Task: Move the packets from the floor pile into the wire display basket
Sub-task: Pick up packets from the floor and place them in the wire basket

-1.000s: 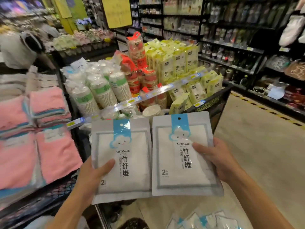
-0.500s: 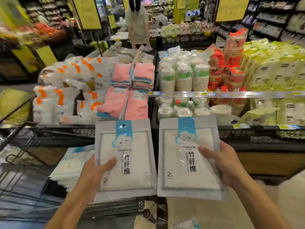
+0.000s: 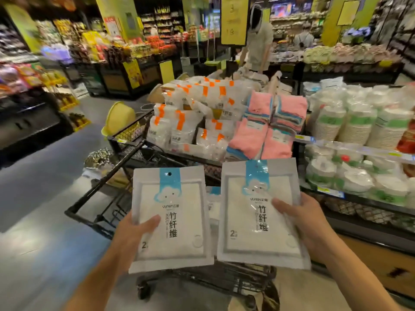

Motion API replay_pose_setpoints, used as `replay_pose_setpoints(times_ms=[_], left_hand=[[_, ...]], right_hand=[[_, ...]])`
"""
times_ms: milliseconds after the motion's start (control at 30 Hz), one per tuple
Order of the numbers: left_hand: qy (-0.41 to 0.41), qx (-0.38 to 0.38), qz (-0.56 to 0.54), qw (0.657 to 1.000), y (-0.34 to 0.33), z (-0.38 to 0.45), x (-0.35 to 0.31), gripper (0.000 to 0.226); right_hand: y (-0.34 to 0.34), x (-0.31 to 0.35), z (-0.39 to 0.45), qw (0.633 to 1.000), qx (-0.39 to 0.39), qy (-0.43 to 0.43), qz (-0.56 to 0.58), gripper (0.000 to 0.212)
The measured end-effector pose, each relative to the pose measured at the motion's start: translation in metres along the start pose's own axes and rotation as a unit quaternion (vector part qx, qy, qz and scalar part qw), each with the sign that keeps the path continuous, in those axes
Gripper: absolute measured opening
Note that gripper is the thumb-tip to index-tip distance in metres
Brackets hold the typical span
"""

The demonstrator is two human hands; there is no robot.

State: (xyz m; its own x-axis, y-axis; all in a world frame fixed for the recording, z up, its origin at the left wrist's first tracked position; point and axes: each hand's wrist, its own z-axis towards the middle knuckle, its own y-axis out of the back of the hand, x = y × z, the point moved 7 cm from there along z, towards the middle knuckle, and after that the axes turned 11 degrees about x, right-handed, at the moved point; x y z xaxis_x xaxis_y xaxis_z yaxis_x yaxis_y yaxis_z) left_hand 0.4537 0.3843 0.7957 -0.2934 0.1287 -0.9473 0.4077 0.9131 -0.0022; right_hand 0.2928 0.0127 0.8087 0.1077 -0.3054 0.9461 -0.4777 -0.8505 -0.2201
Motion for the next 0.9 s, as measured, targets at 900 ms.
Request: replay_pose_setpoints(times_ms=[900], left_hand=[[0.097,-0.049,-0.041,0.993,0.097,0.237,0.060,0.028]], right_hand=[[-0.081,-0.128,0.263,0.987,-0.075,-0.135,-0.036,0.040]])
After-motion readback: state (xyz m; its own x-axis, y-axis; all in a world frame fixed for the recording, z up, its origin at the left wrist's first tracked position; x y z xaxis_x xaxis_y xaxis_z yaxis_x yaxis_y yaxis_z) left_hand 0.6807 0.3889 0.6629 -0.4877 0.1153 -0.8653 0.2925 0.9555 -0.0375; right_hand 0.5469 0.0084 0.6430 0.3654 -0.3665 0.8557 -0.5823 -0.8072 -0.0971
